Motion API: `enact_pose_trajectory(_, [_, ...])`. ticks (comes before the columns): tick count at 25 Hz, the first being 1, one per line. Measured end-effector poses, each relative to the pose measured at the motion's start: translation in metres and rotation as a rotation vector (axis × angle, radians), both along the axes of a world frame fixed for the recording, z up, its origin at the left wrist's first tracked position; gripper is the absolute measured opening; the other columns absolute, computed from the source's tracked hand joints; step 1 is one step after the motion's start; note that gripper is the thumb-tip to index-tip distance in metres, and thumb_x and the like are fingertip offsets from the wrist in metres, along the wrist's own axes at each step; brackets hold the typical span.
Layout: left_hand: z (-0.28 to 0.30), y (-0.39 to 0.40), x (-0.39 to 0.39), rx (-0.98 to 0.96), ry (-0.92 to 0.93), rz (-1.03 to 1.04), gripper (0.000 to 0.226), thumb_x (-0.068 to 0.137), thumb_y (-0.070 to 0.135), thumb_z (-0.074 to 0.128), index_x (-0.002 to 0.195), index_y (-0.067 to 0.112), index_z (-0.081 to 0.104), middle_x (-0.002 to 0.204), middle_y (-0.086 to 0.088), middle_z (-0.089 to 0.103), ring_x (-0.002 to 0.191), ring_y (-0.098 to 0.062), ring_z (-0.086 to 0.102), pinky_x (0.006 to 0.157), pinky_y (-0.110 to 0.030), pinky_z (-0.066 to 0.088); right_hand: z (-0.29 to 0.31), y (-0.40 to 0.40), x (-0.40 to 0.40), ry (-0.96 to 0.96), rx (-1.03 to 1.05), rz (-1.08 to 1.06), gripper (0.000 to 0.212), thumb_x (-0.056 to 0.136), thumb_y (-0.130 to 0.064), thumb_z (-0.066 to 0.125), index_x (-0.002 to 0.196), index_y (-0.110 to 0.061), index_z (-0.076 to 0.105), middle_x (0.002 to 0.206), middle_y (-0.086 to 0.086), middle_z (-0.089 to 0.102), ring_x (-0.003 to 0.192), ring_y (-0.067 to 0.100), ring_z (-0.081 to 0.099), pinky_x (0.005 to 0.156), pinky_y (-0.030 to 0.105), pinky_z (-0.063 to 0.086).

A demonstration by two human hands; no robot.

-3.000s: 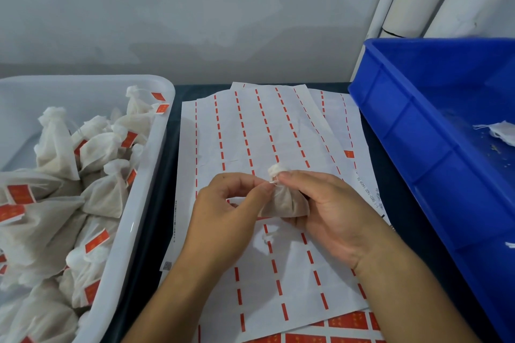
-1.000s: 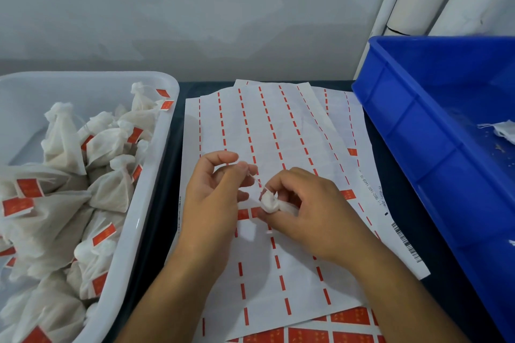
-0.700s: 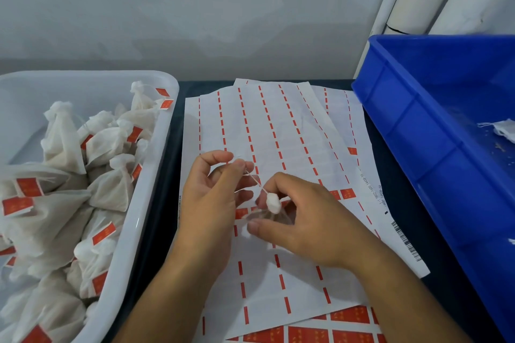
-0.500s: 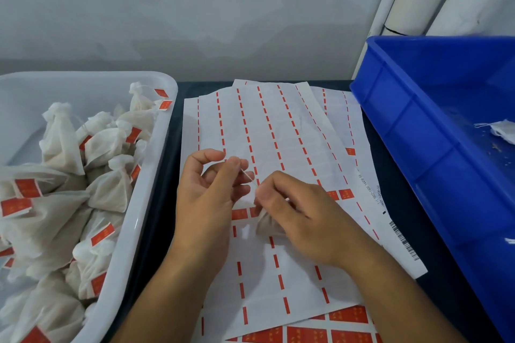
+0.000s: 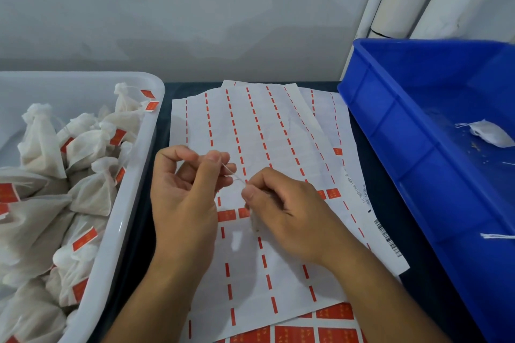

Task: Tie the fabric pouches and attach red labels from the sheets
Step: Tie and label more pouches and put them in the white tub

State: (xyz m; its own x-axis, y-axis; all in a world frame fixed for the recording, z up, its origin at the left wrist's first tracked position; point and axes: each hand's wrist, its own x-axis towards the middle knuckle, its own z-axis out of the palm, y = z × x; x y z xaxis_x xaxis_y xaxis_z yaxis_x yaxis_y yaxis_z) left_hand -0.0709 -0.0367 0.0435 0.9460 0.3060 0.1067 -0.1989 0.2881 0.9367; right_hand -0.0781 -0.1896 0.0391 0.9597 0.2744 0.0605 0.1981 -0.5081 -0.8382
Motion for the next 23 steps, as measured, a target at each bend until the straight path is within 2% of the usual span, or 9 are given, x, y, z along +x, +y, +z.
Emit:
enact_pose_trajectory(3, [-0.002, 0.001, 0.002, 0.043, 0.028, 0.025, 0.010, 0.097, 0.022, 0.066, 0.100, 0.024, 0.056, 0.094, 0.000, 0.077, 0.085, -0.017, 0.075, 0.073, -0.020, 0.058, 0.007, -0.015, 0.005, -0.019, -0.004, -0.126, 0.020, 0.100, -0.060, 0.047, 0.102, -0.042, 0.056, 0.098, -0.025, 0.065, 0.097, -0.008, 0.062, 0.070, 0.003, 0.048])
enact_pose_trajectory(6, [-0.002, 0.002, 0.004, 0.049, 0.046, 0.080, 0.009, 0.100, 0.022, 0.065, 0.099, 0.027, 0.058, 0.095, 0.003, 0.078, 0.086, -0.016, 0.075, 0.073, -0.019, 0.058, 0.011, -0.058, 0.017, -0.015, -0.315, -0.478, 0.018, 0.100, -0.055, 0.053, 0.107, -0.038, 0.052, 0.106, -0.017, 0.061, 0.085, 0.002, 0.061, 0.061, 0.011, 0.042])
enact_pose_trajectory(9, [-0.003, 0.003, 0.006, 0.054, 0.037, 0.118, 0.010, 0.101, 0.022, 0.063, 0.097, 0.030, 0.058, 0.097, 0.005, 0.077, 0.088, -0.016, 0.075, 0.074, -0.018, 0.057, 0.009, -0.097, 0.022, 0.185, -0.526, -0.576, 0.024, 0.100, -0.050, 0.058, 0.110, -0.031, 0.049, 0.112, -0.005, 0.064, 0.088, 0.010, 0.062, 0.064, 0.023, 0.045])
enact_pose_trajectory(13, [-0.005, 0.003, 0.006, 0.137, -0.023, 0.125, 0.014, 0.102, 0.018, 0.061, 0.099, 0.031, 0.059, 0.100, 0.004, 0.076, 0.092, -0.017, 0.075, 0.078, -0.017, 0.057, 0.001, -0.111, 0.023, 0.346, -0.331, -0.515, 0.020, 0.095, -0.046, 0.069, 0.101, -0.032, 0.056, 0.090, -0.017, 0.069, 0.074, 0.007, 0.072, 0.060, 0.027, 0.055])
enact_pose_trajectory(15, [-0.007, 0.000, 0.002, 0.249, -0.121, 0.090, 0.016, 0.101, 0.015, 0.061, 0.104, 0.030, 0.058, 0.106, 0.004, 0.074, 0.101, -0.014, 0.073, 0.082, -0.014, 0.056, 0.000, -0.114, 0.022, 0.364, -0.129, -0.490, 0.009, 0.095, -0.037, 0.072, 0.093, -0.030, 0.068, 0.083, -0.012, 0.078, 0.073, 0.007, 0.076, 0.073, 0.035, 0.061])
enact_pose_trajectory(17, [-0.007, -0.005, -0.002, 0.486, -0.213, 0.070, 0.022, 0.098, 0.020, 0.066, 0.111, 0.034, 0.055, 0.116, 0.017, 0.068, 0.115, -0.003, 0.065, 0.087, -0.007, 0.051, 0.005, -0.115, 0.020, 0.424, 0.078, -0.439, 0.014, 0.098, -0.031, 0.069, 0.088, -0.024, 0.076, 0.088, -0.007, 0.081, 0.079, 0.013, 0.079, 0.080, 0.040, 0.061])
enact_pose_trajectory(19, [-0.007, -0.013, -0.004, 0.788, -0.262, 0.043, 0.033, 0.092, 0.033, 0.071, 0.115, 0.045, 0.050, 0.125, 0.032, 0.056, 0.123, 0.004, 0.053, 0.094, -0.006, 0.044, 0.008, -0.116, 0.017, 0.483, 0.220, -0.368, 0.017, 0.101, -0.031, 0.065, 0.091, -0.022, 0.076, 0.097, 0.000, 0.081, 0.086, 0.019, 0.079, 0.078, 0.039, 0.059])
enact_pose_trajectory(21, [-0.005, -0.026, -0.002, 1.042, -0.230, -0.080, 0.034, 0.087, 0.051, 0.065, 0.114, 0.055, 0.046, 0.124, 0.038, 0.047, 0.118, 0.004, 0.048, 0.100, -0.014, 0.038, 0.007, -0.114, 0.014, 0.499, 0.311, -0.321, 0.017, 0.102, -0.034, 0.062, 0.103, -0.020, 0.072, 0.103, 0.002, 0.080, 0.091, 0.023, 0.079, 0.077, 0.039, 0.059])
enact_pose_trajectory(23, [-0.004, -0.041, 0.001, 1.227, -0.151, -0.245, 0.029, 0.085, 0.069, 0.053, 0.109, 0.056, 0.041, 0.113, 0.038, 0.046, 0.102, 0.002, 0.052, 0.089, -0.015, 0.040, 0.004, -0.113, 0.010, 0.497, 0.413, -0.297, 0.017, 0.102, -0.035, 0.062, 0.110, -0.023, 0.071, 0.106, 0.005, 0.079, 0.094, 0.026, 0.078, 0.077, 0.039, 0.060])
